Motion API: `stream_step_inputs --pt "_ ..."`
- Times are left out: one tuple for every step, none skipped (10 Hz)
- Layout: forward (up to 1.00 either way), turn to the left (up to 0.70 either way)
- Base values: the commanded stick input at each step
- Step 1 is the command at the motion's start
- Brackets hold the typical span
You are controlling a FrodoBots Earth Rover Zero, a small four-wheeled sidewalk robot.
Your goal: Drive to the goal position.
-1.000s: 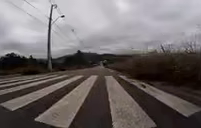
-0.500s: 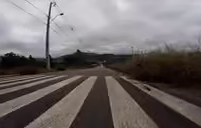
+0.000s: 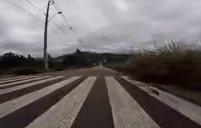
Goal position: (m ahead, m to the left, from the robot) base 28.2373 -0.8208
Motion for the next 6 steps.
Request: stream_step_inputs --pt "0.7 0.0" --pt "0.7 0.0" --pt "0.7 0.0" --pt "0.7 0.0" --pt "0.7 0.0" --pt "0.7 0.0"
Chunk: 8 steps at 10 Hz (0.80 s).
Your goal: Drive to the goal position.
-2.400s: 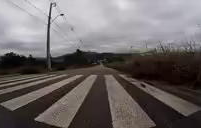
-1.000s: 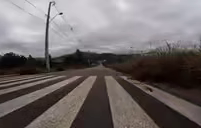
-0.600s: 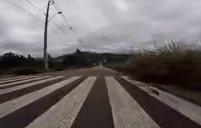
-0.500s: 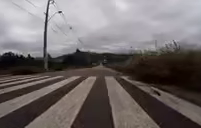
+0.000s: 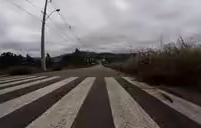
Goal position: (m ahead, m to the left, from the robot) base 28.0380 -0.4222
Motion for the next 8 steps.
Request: stream_step_inputs --pt "0.7 0.0" --pt "0.7 0.0" --pt "0.7 0.0" --pt "0.7 0.0" --pt "0.7 0.0" --pt "0.7 0.0" --pt "0.7 0.01" --pt "0.7 0.14"
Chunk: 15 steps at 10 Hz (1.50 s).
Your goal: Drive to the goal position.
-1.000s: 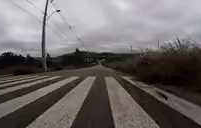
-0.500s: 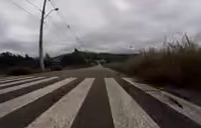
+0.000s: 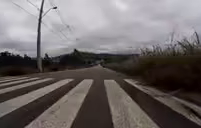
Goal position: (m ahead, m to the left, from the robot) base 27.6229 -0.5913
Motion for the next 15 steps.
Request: stream_step_inputs --pt "0.7 0.14" --pt "0.7 0.04" --pt "0.7 0.0" --pt "0.7 0.0" --pt "0.7 0.0" --pt "0.7 0.0" --pt "0.7 0.0" --pt "0.7 0.0" --pt "0.7 0.0" --pt "0.7 0.0" --pt "0.7 0.0" --pt "0.7 0.0" --pt "0.7 0.0" --pt "0.7 0.0" --pt "0.7 0.0"
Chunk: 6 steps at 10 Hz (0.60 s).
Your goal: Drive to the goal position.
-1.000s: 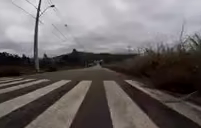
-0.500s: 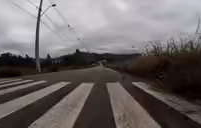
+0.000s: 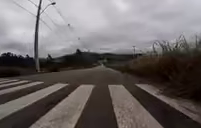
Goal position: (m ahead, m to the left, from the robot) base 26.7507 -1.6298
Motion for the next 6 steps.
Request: stream_step_inputs --pt "0.7 0.0" --pt "0.7 0.0" --pt "0.7 0.0" --pt "0.7 0.0" --pt "0.7 0.0" --pt "0.7 0.0"
